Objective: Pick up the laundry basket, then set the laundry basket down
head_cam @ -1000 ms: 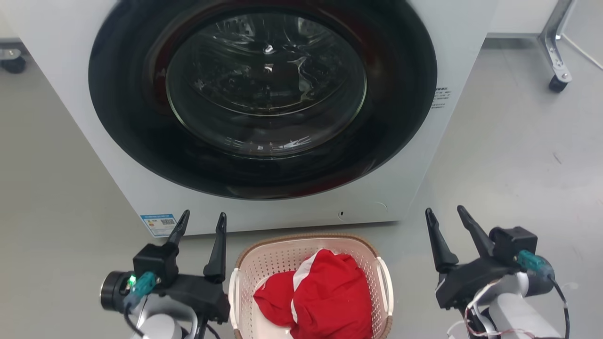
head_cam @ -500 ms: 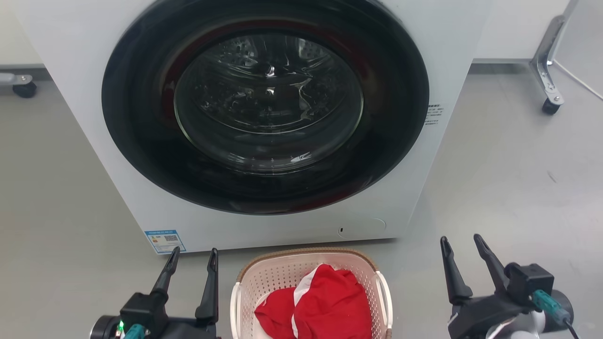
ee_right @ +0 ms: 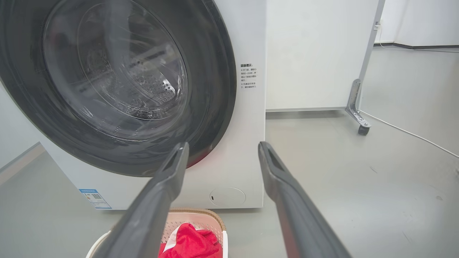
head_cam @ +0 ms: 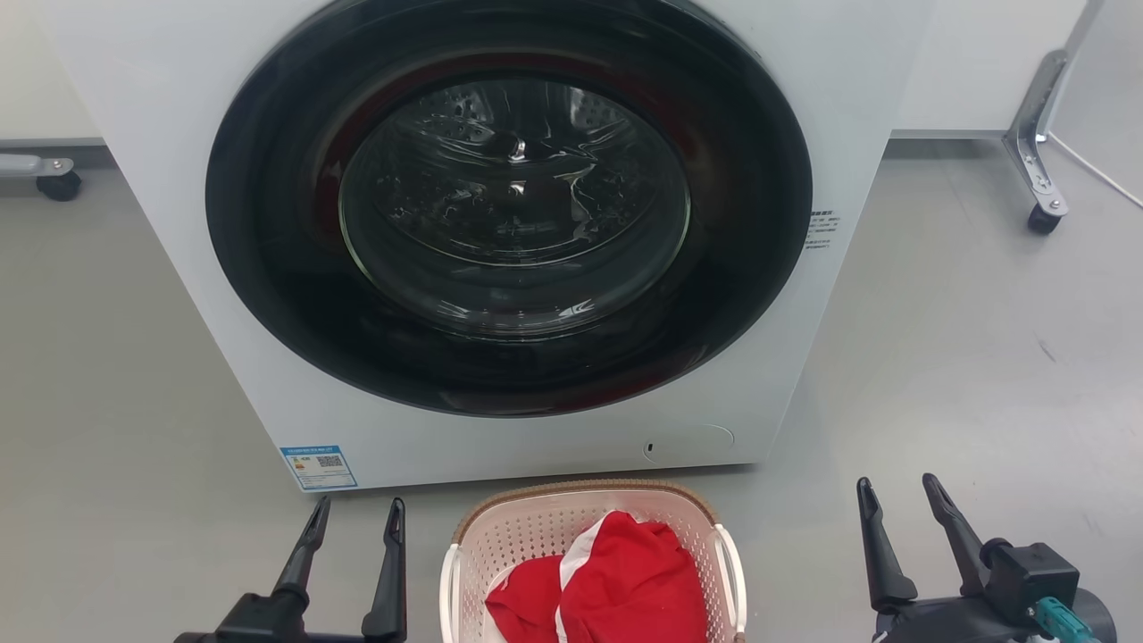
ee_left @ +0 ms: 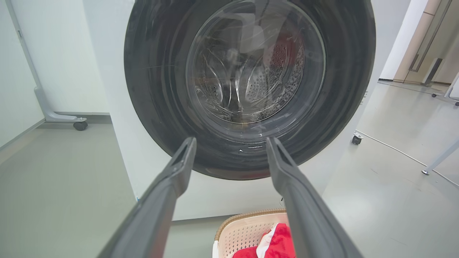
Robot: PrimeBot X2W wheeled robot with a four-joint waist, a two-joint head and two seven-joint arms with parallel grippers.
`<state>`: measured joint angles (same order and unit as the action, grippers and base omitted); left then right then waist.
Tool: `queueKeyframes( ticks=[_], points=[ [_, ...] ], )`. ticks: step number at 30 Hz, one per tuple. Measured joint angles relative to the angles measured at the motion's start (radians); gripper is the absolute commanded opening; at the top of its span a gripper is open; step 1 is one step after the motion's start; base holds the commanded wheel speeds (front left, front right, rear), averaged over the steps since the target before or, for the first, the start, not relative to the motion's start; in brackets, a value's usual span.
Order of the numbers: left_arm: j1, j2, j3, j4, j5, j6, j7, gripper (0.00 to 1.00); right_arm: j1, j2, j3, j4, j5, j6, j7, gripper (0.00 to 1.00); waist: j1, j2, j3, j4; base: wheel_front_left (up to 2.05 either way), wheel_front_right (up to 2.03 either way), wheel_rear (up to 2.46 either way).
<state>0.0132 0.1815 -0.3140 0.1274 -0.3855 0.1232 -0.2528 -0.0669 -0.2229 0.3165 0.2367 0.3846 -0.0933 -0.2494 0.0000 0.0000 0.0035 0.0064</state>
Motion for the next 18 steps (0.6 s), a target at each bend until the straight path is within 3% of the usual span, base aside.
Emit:
queueKeyframes(
  ticks=[18],
  points=[
    [0.037,-0.01,0.026,-0.041,0.03,0.001,0.016,1.0,0.052,-0.002,-0.036,-0.069,-0.016,-0.013,0.0,1.0,0.0001,0.0,-0.005,0.006,0.0,0.0,0.0]
  ],
)
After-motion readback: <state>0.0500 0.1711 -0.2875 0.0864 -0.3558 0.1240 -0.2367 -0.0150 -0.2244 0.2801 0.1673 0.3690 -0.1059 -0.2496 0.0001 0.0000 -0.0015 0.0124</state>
